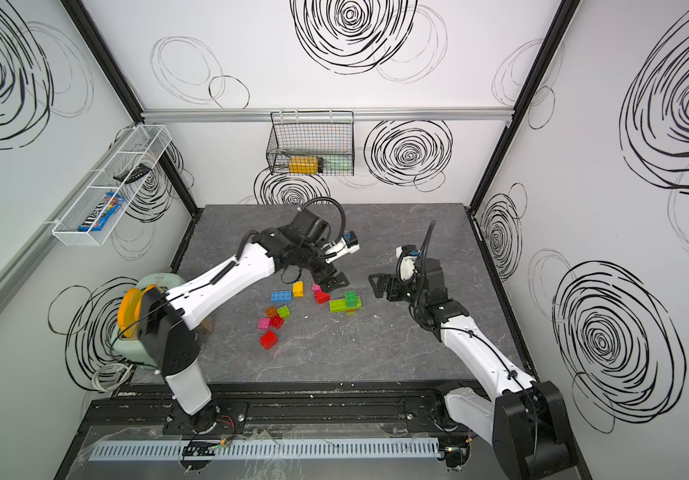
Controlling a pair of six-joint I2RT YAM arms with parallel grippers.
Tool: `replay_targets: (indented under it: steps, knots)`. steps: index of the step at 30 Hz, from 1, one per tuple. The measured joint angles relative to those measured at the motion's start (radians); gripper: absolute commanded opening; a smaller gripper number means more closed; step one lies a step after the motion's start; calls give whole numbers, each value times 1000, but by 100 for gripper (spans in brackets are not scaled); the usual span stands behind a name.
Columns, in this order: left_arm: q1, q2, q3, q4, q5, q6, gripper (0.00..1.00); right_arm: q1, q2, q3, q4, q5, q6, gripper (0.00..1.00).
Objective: Assemble the number 4 with lego
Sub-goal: Pick up the lego brick from the center of the board.
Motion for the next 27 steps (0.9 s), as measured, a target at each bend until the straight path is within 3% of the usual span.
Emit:
replay_targets:
  steps: [6,13,18,20,27]
  knots:
    - [97,-310,-365,294,-72,-303,96,157,180,180,-22,23,-106,100]
    - [230,-648,-759,441,-187,-577,96,328,465,462,-128,97,-315,96]
    - [329,-790,-862,449,-229,-668,96,386,686,686,-275,136,-431,92]
    - [346,-831,-887,445,-247,-686,96,392,790,814,-369,159,-467,85]
    - [364,-978,-1004,419,-263,-745,96,399,1111,1199,-647,215,-622,81]
